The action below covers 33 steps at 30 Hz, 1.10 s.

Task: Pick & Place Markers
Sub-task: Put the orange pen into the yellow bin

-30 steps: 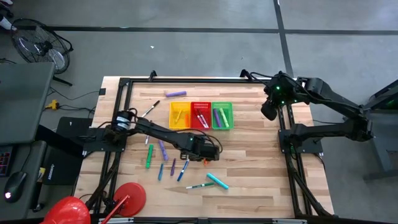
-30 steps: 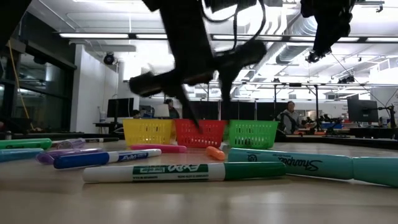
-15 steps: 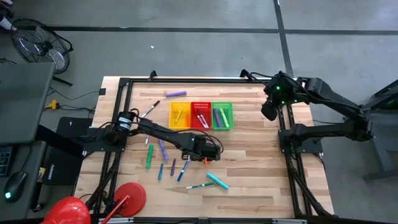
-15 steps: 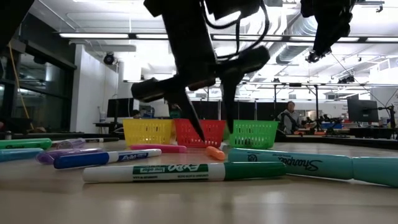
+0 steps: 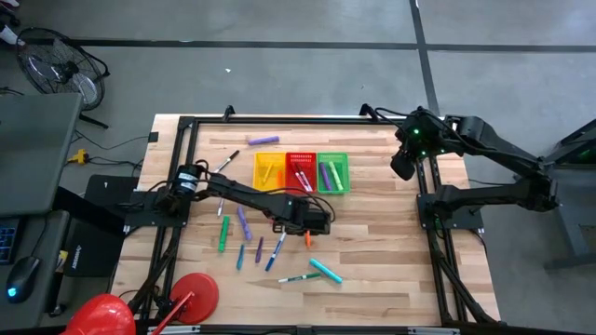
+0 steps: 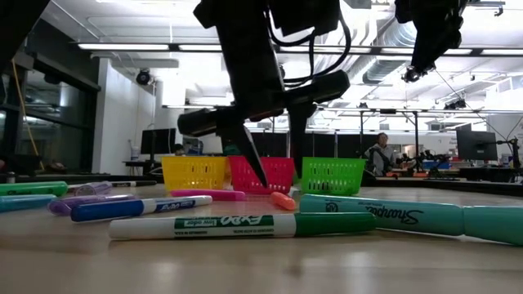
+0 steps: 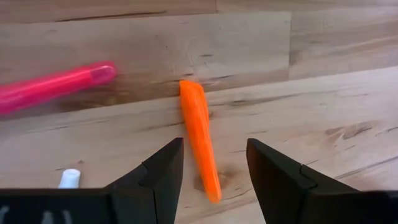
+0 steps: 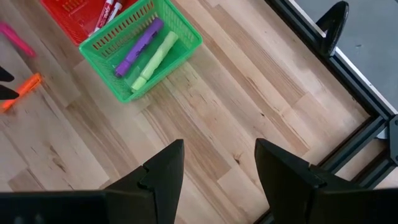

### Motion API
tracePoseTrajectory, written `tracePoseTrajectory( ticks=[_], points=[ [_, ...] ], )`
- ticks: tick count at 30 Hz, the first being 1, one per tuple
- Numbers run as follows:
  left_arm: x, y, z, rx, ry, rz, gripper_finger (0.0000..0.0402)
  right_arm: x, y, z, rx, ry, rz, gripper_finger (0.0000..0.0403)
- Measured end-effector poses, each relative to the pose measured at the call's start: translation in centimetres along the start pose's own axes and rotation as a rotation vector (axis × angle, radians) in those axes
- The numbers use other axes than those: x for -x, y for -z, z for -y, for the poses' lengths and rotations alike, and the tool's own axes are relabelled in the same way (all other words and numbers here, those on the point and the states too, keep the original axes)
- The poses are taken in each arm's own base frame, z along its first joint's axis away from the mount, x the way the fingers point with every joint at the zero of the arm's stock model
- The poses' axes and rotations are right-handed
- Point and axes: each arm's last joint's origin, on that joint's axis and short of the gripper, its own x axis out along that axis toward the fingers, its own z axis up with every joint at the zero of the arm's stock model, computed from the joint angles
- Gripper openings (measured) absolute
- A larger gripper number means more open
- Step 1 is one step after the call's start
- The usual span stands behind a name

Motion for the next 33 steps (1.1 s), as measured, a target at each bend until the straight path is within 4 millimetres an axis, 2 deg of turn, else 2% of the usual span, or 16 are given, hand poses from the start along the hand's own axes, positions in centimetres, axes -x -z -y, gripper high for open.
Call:
tracePoseTrajectory(
  ticks=[10, 14, 17, 26, 33],
  points=[
    [0.0, 0.0, 0.0, -0.001, 0.000, -0.007, 0.0172, 0.0, 0.0, 0.0, -0.006, 0.000, 0.000, 0.0186],
    [-1.8, 0.3, -0.2, 0.004, -0.027, -0.026, 0.0172, 0.0, 0.0, 0.0, -0.005, 0.000, 0.000, 0.0186],
    [-2.3, 0.4, -0.1, 0.002, -0.023, -0.062, 0.0172, 0.0, 0.0, 0.0, -0.001, 0.000, 0.000, 0.0186],
    [-2.4, 0.4, -0.3, 0.000, -0.048, -0.063, 0.0171, 0.0, 0.0, 0.0, 0.010, 0.001, -0.002, 0.0186],
    [-2.4, 0.5, -0.6, -0.010, -0.077, -0.082, 0.0117, 0.0, 0.0, 0.0, 0.029, 0.001, -0.004, 0.0186]
  ],
)
